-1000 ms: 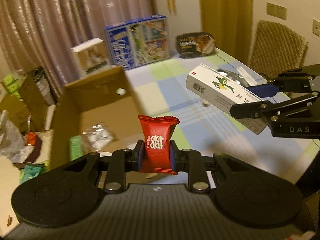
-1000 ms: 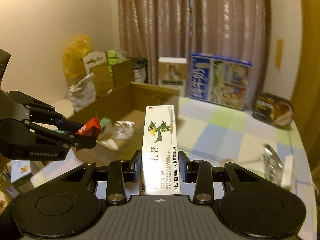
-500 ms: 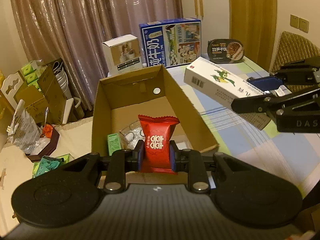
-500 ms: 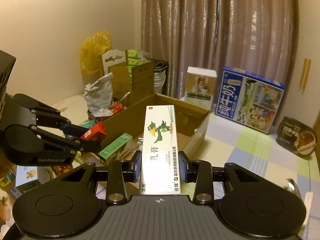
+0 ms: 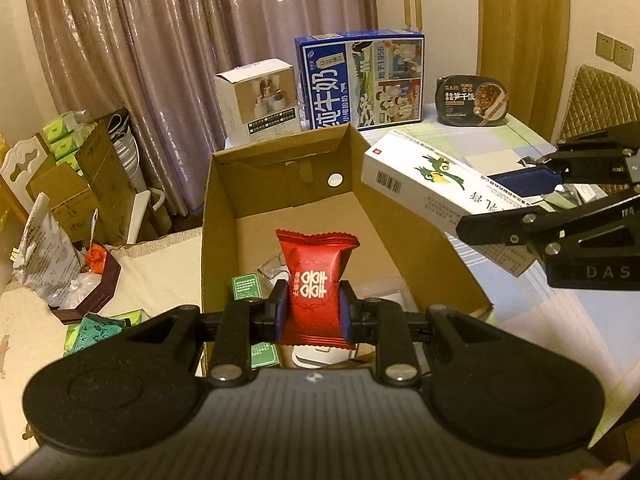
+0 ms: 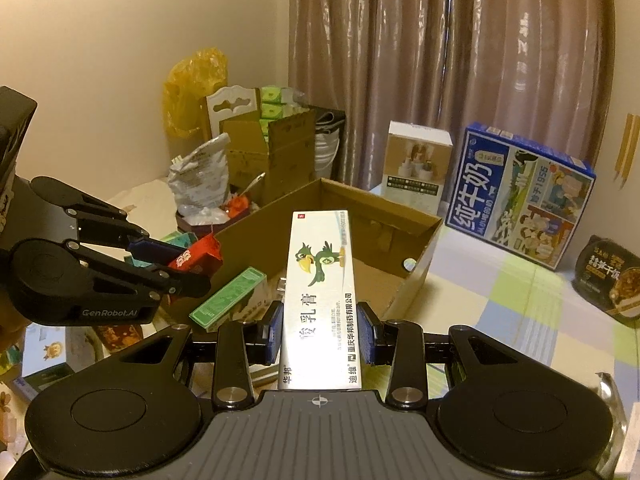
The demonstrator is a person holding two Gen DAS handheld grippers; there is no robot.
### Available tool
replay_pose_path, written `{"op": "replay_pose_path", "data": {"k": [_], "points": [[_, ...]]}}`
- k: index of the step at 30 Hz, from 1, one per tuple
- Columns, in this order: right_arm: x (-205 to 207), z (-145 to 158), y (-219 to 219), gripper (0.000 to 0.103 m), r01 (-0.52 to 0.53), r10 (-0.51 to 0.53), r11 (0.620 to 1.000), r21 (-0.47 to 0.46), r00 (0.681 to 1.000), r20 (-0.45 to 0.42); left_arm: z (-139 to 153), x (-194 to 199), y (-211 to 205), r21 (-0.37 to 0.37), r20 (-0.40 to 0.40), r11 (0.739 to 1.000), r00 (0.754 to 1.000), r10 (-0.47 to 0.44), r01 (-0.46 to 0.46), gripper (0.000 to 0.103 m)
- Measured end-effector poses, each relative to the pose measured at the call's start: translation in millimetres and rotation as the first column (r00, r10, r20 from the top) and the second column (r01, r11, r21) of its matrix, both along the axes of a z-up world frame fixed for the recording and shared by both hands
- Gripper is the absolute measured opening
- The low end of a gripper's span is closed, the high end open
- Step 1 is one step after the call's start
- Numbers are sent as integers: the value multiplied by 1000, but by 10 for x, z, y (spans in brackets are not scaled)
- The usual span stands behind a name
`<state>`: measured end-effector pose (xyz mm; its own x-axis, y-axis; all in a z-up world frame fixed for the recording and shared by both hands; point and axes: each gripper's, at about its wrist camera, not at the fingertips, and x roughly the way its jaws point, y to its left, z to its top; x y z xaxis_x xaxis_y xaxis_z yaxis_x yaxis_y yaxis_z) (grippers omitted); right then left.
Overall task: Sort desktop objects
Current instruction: 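Carry the candy packet and cream box over the cardboard box, then open the left tool dropping the candy while the right tool releases the cream box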
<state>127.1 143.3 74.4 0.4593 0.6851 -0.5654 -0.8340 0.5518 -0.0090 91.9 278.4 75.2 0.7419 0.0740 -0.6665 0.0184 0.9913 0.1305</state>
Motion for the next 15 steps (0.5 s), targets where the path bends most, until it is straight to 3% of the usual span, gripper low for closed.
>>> {"op": "replay_pose_path", "data": {"k": [12, 15], "points": [[189, -181, 165, 35, 4, -5, 1000, -10, 999, -39, -167, 216, 130, -18, -14, 1000, 1000, 8, -8, 22], [227, -219, 198, 35, 6, -7, 1000, -12, 999, -48, -194, 247, 160, -11, 0, 1000, 1000, 27, -27, 30]]}}
